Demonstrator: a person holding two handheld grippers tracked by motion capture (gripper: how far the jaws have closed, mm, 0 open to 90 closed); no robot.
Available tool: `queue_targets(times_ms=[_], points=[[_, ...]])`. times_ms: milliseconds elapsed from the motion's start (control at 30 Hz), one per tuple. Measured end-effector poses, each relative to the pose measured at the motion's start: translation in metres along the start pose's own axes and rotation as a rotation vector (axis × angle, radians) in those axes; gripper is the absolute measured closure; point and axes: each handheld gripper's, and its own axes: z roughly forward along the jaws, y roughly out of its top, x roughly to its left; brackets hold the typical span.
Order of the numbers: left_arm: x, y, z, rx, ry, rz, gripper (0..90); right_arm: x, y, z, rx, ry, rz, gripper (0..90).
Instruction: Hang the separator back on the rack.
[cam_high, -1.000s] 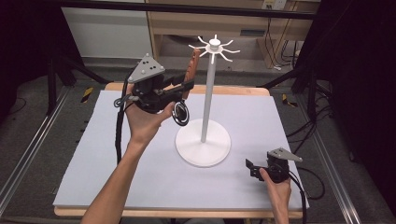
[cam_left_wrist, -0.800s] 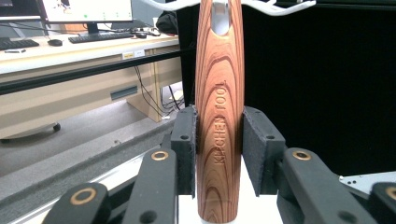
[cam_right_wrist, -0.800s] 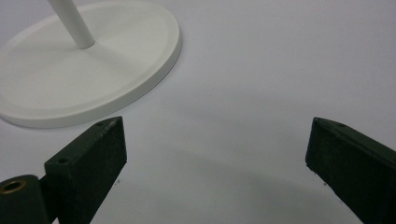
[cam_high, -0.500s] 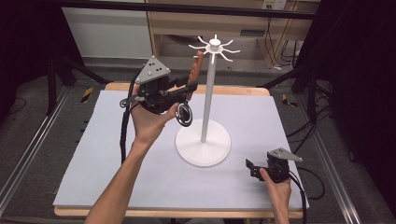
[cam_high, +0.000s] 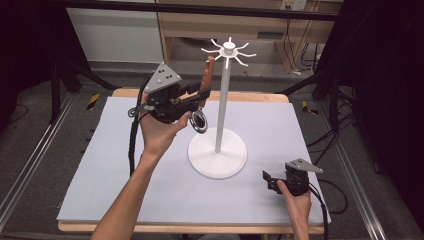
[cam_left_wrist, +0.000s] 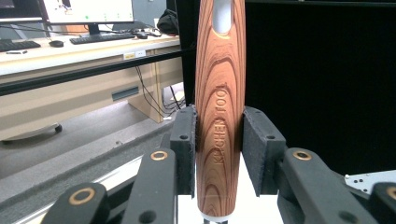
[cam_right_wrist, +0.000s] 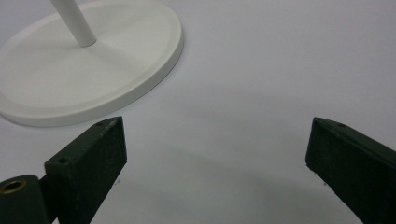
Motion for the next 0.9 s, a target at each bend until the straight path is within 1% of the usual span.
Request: queue_targets(times_ms=[167,267,433,700,900], points=[[0.000,0.000,0.002,-0.007,-0.002,-0.008,66.5,0.000,0.000,0.000,0.000,0.001,0.000,5.8],[0.001,0.000,0.004,-0.003,-0.001,-0.004,66.3,0.000,0.000,0.000,0.000,0.001,0.001,5.8],[0.003,-0.001,0.004,-0.001,0.004,-0.009,64.3,0.000,0.000,0.000,0.001,0.001,-0.001,5.8],[0.004,-0.002,-0.001,0.001,-0.001,-0.003,60.6,0.000,0.000,0.000,0.003,0.001,-0.001,5.8],[0.005,-0.011,-0.008,0.016,0.000,0.008,56.8,-0.001,0.000,-0.001,0.001,0.000,-0.003,5.8]])
